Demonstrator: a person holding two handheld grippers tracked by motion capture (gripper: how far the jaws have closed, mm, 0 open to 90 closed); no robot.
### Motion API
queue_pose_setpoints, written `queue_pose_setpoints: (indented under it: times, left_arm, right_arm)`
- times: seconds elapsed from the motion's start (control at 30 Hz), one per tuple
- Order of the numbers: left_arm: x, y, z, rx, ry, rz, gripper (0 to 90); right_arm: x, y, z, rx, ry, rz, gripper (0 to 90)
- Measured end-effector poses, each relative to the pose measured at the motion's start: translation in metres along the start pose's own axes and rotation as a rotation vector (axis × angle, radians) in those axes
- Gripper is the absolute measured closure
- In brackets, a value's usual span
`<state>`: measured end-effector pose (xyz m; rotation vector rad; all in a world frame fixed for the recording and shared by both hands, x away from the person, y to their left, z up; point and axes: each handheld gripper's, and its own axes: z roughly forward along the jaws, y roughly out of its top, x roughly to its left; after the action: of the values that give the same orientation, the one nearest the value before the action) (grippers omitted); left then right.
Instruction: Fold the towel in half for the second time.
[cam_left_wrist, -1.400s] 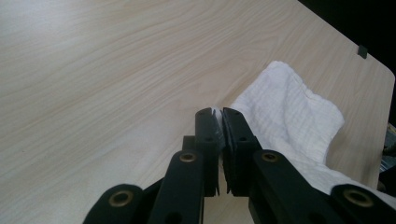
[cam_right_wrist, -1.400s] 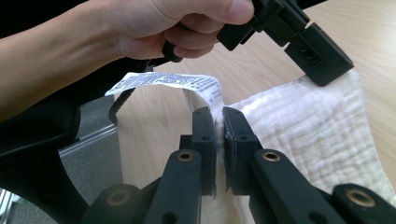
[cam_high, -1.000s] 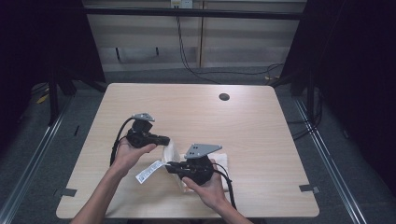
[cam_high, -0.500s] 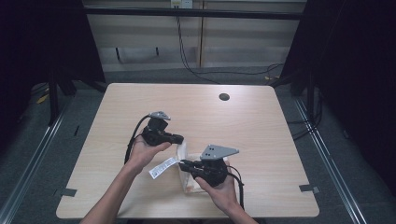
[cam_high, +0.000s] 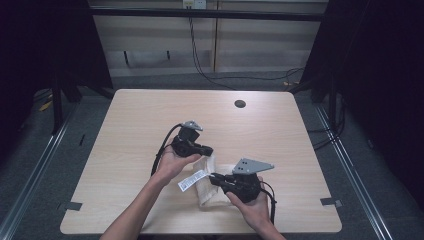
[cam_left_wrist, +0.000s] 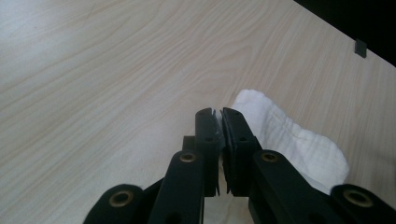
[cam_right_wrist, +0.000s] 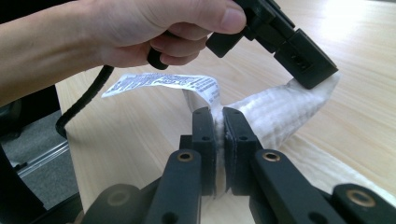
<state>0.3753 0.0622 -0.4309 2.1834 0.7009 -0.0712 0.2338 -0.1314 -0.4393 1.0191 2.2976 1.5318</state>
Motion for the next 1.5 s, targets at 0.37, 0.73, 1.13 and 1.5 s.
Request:
queue_pose_setpoints:
  times: [0.37,0.73,1.13,1.5]
  left_arm:
    - [-0.013,0.012,0.019,0.018,-0.016,0.032,85.9]
    - [-0.024,0.015,0.045,0.069,-0.043,0.051,85.9]
    - [-0.029,0.013,0.075,0.119,-0.055,0.037,85.8]
    - [-0.023,0.011,0.097,0.155,-0.026,-0.013,85.4]
  right_arm:
    - [-0.007,-0.014,-0.015,0.026,-0.037,-0.011,84.4]
    - [-0.017,-0.029,-0.026,0.064,-0.043,0.01,84.3]
    - [-0.027,-0.043,-0.037,0.096,-0.067,0.039,83.7]
    - [-0.042,-0.056,-0.039,0.157,-0.143,0.059,81.9]
